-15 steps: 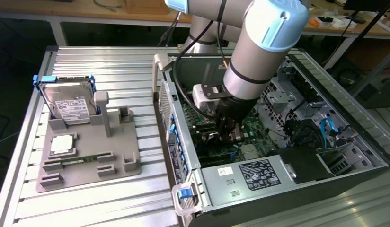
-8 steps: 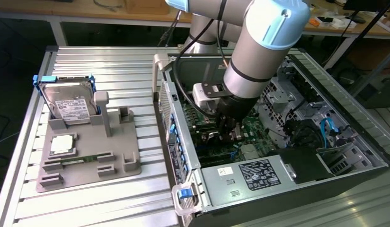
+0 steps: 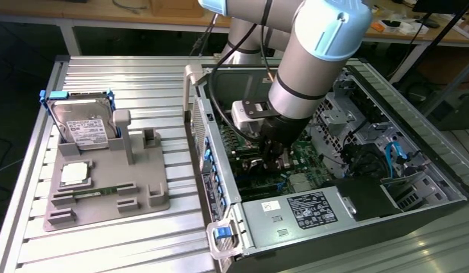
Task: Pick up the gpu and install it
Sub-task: 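Insert the gpu into the slot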
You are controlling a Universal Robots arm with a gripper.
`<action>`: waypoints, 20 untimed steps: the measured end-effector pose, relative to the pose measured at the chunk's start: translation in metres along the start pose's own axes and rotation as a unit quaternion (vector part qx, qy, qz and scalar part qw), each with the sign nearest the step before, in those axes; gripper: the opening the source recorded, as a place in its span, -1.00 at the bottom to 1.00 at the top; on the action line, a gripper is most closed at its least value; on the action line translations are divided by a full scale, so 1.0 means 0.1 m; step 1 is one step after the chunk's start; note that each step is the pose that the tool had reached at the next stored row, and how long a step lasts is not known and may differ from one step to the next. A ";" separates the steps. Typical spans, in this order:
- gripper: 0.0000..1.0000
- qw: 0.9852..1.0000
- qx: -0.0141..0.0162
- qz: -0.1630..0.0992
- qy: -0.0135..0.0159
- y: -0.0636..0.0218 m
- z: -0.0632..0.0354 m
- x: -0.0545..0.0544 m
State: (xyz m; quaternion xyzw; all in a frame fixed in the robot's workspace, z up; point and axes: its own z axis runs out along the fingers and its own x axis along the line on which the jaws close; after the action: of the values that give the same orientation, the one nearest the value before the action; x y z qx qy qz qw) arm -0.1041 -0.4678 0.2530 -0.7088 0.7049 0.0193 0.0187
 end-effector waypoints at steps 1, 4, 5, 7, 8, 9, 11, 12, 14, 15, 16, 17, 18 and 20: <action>-0.47 1.000 0.000 0.000 0.000 -0.001 0.026 0.00; -0.47 1.000 0.000 0.000 -0.001 0.000 0.042 0.00; -0.47 1.000 0.000 0.000 -0.001 0.000 0.043 0.00; -0.47 1.000 0.000 0.000 -0.001 0.000 0.044 0.00; -0.47 1.000 0.000 0.000 -0.001 0.000 0.044 0.00; -0.47 1.000 0.000 0.000 -0.001 0.000 0.044 0.00; -0.47 1.000 0.000 0.000 -0.001 0.000 0.044 0.00; -0.47 1.000 0.000 0.000 -0.001 0.000 0.044 0.00; -0.47 1.000 0.000 0.000 -0.001 0.000 0.044 0.00; -0.47 1.000 0.000 0.000 -0.001 0.000 0.044 0.00; -0.47 1.000 0.000 0.000 -0.001 0.000 0.044 0.00; -0.47 1.000 0.000 0.000 -0.001 0.000 0.044 0.00; -0.47 1.000 0.000 0.000 -0.001 0.000 0.044 0.00; -0.47 1.000 0.000 0.000 -0.001 0.000 0.043 0.00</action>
State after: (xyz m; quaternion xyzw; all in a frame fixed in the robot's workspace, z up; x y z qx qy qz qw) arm -0.1041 -0.4676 0.2487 -0.7088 0.7049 0.0196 0.0195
